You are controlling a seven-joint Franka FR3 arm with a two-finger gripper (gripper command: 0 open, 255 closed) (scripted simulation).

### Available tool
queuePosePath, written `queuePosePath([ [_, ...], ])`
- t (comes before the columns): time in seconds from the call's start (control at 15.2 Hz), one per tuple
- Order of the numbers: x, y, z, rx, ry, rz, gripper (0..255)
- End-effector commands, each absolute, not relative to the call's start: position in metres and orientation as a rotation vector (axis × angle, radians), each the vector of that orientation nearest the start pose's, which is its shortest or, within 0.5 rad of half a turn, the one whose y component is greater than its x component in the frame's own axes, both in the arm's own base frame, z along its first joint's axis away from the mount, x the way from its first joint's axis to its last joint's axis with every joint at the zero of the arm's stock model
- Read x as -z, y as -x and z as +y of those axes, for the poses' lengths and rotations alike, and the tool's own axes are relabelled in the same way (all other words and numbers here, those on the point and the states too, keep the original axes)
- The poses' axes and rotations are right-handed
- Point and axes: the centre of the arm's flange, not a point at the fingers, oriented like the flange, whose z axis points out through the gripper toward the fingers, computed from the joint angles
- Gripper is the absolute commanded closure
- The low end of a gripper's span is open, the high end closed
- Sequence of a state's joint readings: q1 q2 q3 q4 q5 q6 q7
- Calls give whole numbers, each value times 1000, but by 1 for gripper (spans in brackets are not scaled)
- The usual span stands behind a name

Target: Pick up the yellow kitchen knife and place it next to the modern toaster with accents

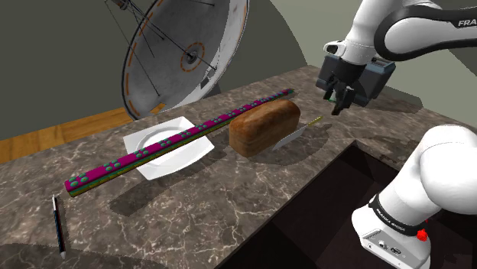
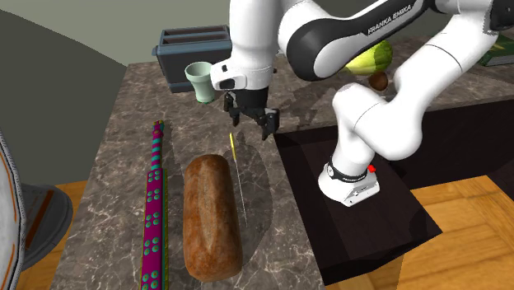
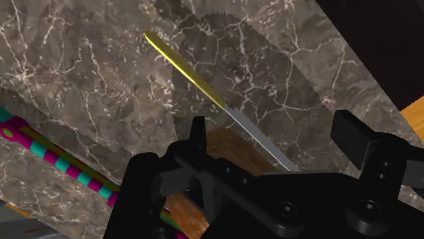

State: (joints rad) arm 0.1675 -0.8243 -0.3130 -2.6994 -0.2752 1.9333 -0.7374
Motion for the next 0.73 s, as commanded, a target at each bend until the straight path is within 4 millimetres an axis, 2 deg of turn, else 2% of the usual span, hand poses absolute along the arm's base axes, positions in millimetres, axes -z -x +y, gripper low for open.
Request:
queuePosePath([
  [0.0,-434,-318,-75,97,2787,-1491,0],
  [0.26,-387,-342,-92,181,2418,-1946,0],
  [0.4,-366,-355,-95,215,2232,-2120,0],
  [0.66,-345,-356,-92,215,2232,-2120,0],
])
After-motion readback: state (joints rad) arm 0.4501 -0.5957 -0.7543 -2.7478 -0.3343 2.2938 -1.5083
